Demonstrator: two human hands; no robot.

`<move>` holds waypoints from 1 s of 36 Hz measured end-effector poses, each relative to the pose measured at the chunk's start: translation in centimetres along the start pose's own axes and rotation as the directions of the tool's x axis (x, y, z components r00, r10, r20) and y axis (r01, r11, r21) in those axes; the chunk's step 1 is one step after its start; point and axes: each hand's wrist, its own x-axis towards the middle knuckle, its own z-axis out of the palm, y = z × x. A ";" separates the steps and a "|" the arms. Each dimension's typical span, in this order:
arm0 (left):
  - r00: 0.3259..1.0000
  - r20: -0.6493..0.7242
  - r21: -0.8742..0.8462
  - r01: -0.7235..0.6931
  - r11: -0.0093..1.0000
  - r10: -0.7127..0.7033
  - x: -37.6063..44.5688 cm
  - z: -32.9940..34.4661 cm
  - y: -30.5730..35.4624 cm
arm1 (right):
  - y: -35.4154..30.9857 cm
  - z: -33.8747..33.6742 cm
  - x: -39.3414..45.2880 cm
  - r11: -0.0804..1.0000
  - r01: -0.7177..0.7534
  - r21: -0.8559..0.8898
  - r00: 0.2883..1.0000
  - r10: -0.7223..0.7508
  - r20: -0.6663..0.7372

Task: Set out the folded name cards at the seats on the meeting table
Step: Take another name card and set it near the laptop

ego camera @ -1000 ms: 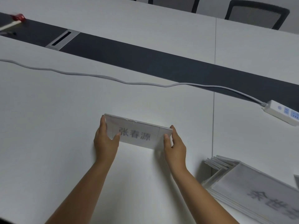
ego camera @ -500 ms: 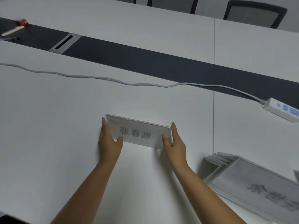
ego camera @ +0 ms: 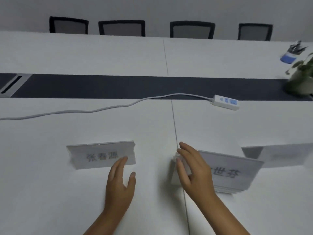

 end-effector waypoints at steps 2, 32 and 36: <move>0.993 0.108 -0.030 -0.054 0.998 0.057 -0.6 1.8 1.7 | 0.6 -2.6 -0.7 1.000 0.015 0.010 0.995 -0.014 -0.099; 0.999 0.030 -0.085 -0.026 0.996 0.028 -5.1 4.0 10.7 | 6.7 -12.4 -1.2 0.745 -0.562 0.358 0.827 0.506 0.245; 0.987 -0.159 -0.058 -0.041 0.997 0.031 -7.6 -1.8 11.4 | 0.9 -11.6 -0.3 0.785 -0.447 0.429 0.892 0.355 0.279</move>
